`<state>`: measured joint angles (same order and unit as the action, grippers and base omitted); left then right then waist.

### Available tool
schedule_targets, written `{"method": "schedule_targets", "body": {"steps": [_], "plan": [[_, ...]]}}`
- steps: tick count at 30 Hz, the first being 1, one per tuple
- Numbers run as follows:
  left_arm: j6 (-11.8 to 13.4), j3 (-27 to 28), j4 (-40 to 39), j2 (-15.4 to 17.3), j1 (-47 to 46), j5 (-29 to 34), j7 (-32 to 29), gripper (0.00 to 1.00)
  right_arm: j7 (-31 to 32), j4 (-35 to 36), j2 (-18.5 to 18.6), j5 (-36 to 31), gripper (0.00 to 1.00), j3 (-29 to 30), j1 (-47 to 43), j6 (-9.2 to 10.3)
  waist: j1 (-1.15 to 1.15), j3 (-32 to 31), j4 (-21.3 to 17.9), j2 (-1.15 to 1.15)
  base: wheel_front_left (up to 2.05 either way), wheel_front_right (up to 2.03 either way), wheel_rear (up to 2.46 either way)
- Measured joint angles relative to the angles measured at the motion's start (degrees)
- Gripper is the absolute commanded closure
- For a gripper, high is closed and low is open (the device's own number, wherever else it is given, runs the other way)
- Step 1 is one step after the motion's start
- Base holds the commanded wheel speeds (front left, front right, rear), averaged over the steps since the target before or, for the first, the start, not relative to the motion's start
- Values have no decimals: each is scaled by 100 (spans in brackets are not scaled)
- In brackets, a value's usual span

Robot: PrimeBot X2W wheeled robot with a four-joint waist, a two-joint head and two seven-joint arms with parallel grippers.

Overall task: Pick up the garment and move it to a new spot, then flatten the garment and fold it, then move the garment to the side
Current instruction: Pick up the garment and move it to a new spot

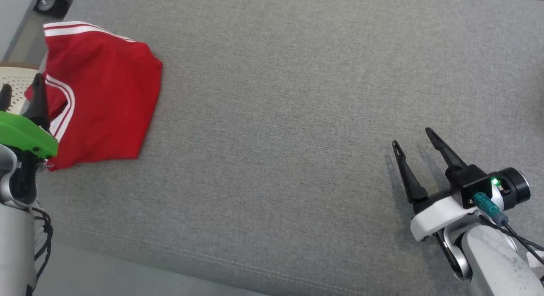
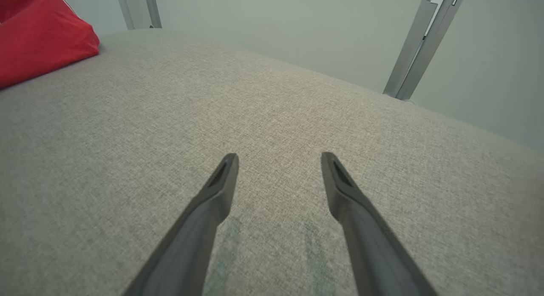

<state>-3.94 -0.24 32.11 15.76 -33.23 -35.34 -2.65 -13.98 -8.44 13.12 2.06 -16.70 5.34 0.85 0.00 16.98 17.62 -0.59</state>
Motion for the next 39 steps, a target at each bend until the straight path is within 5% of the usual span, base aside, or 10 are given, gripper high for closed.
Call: {"method": "schedule_targets", "body": {"steps": [19, 20, 21, 22, 29, 39], "plan": [[122, 76, 1193, 149, -1229, -401, -1143, 0, 209, 726, 392, -263, 0, 316, 828, -21, 0, 1603, -711, 0, 0, 0, 0], [136, 83, 1248, 133, -1278, -421, -1151, 25, 204, 759, 409, -263, 0, 343, 864, -1, 0, 1681, -728, 0, 0, 0, 0], [140, 81, 1290, 135, -1327, -425, -1148, 78, 191, 797, 424, -263, 0, 366, 894, 31, 0, 1750, -743, 0, 0, 0, 0], [142, 79, 1319, 147, -1397, -423, -1141, 100, 190, 820, 442, -263, 0, 385, 931, 32, 0, 1815, -755, 0, 0, 0, 0], [-24, -261, 1195, 152, -1815, -142, -927, 100, 82, 883, 464, -261, 0, 525, 1039, 134, 0, 2036, -720, 0, 0, 0, 0], [-361, -1325, -15, -380, -2146, 271, -189, 100, -35, 278, 291, -130, 0, 578, 1054, 188, 0, 1615, -518, 0, 0, 0, 0]]}}
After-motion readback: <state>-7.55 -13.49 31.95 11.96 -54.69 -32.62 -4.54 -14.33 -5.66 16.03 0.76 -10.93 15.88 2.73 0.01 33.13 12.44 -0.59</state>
